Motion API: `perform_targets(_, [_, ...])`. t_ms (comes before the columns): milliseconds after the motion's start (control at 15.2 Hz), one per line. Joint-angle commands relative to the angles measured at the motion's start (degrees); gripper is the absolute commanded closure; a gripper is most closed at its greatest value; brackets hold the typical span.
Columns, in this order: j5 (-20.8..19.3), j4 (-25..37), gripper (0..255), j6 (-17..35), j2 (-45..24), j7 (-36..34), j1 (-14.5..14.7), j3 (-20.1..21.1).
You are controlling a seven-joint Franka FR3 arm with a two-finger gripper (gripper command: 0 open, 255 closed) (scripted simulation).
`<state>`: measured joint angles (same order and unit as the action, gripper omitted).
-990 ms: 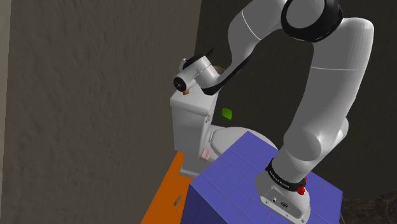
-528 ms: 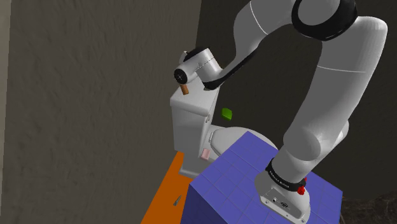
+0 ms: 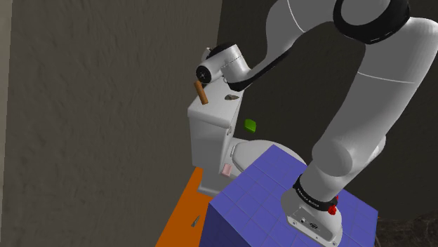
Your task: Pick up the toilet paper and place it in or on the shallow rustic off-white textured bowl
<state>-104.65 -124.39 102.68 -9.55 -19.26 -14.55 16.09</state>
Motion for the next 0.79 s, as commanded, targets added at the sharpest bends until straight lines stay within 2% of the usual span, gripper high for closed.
perform_targets(0, [-1.8,0.0,255,2.5,0.6,0.0,-1.6,-1.4])
perform_targets(660, [-12.5,4.2,255,15.8,-0.2,-1.6,-10.5,-9.0])
perform_targets(726, [-12.8,4.0,255,15.5,-0.7,-2.2,-10.5,-8.9])
